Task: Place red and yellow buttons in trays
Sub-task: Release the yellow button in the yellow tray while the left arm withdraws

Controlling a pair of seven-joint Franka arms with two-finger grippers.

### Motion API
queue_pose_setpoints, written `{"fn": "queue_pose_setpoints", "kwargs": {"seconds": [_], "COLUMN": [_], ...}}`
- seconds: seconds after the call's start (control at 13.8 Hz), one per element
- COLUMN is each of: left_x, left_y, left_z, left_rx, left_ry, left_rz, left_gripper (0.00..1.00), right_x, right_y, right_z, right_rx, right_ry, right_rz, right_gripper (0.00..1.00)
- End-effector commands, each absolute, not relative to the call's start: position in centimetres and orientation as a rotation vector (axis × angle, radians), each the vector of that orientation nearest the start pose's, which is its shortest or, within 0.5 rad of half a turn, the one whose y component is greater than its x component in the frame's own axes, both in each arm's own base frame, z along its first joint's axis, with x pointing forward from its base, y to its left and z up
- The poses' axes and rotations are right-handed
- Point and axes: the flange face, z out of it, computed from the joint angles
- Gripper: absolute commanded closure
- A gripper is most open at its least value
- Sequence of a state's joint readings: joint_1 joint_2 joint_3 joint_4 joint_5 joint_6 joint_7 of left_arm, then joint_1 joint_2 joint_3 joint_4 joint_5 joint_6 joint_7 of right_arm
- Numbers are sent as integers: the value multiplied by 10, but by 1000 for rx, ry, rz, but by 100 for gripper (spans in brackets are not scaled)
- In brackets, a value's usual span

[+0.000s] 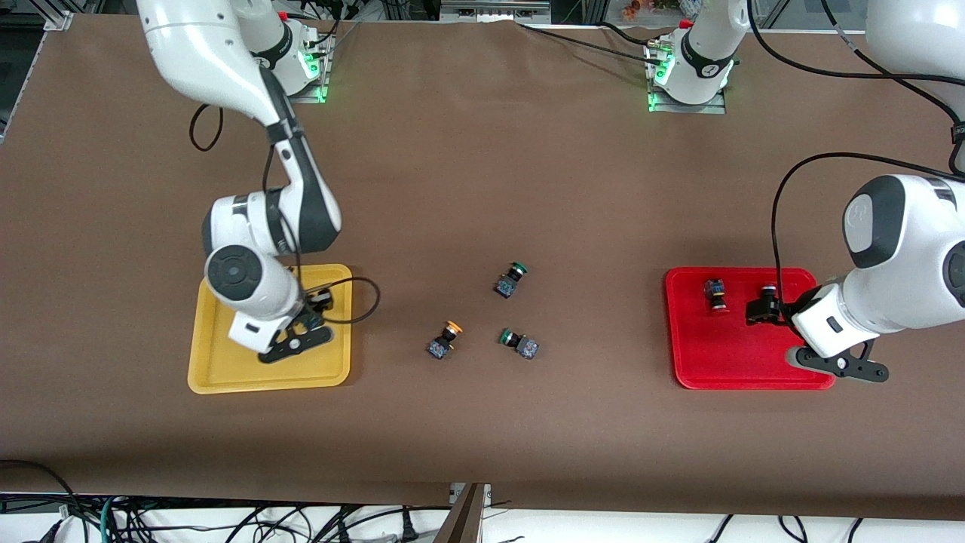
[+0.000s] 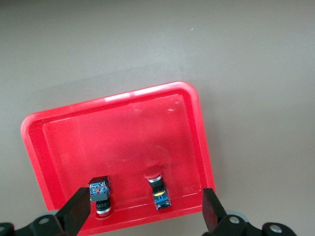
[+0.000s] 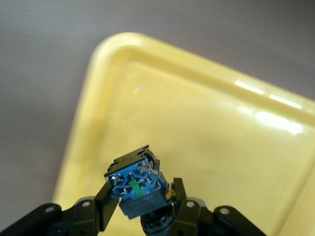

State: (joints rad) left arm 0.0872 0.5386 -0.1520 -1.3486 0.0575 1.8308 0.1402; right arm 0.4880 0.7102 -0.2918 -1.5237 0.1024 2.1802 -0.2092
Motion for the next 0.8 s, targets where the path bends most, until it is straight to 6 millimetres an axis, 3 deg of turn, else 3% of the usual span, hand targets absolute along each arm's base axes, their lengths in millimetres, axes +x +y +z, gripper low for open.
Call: {"fn": "queue_pose_setpoints", "kwargs": {"seconds": [0.0, 0.07, 0.29, 0.36, 0.44, 0.58, 0.73], "left_x": [710, 709, 695, 680, 669, 640, 619], "left_y": [-28, -24, -21, -20, -18, -23, -27], "left_z": [437, 444, 478, 512, 531, 564, 583], "left_rx": [-3129, -3132, -3132, -3125, -3122, -3118, -3123], "left_ry": [324, 315, 291, 280, 252, 117, 8], "left_rz": [54, 35, 58, 40, 29, 51, 89], "left_gripper": [0, 0, 0, 0, 0, 0, 0], "right_x": [696, 695, 696, 699, 697, 689, 688], "right_y": [143, 147, 176, 194, 219, 265, 309], "right_z": [208, 212, 236, 254, 265, 263, 255], "right_rx": [-3166, -3146, -3082, -3084, -3077, -3046, -2990], "right_ry": [-696, -664, -557, -412, -346, -122, 127], "right_rz": [-23, -12, 20, 82, 80, 76, 34], "right_gripper": [12, 4, 4, 4, 4, 4, 4]}}
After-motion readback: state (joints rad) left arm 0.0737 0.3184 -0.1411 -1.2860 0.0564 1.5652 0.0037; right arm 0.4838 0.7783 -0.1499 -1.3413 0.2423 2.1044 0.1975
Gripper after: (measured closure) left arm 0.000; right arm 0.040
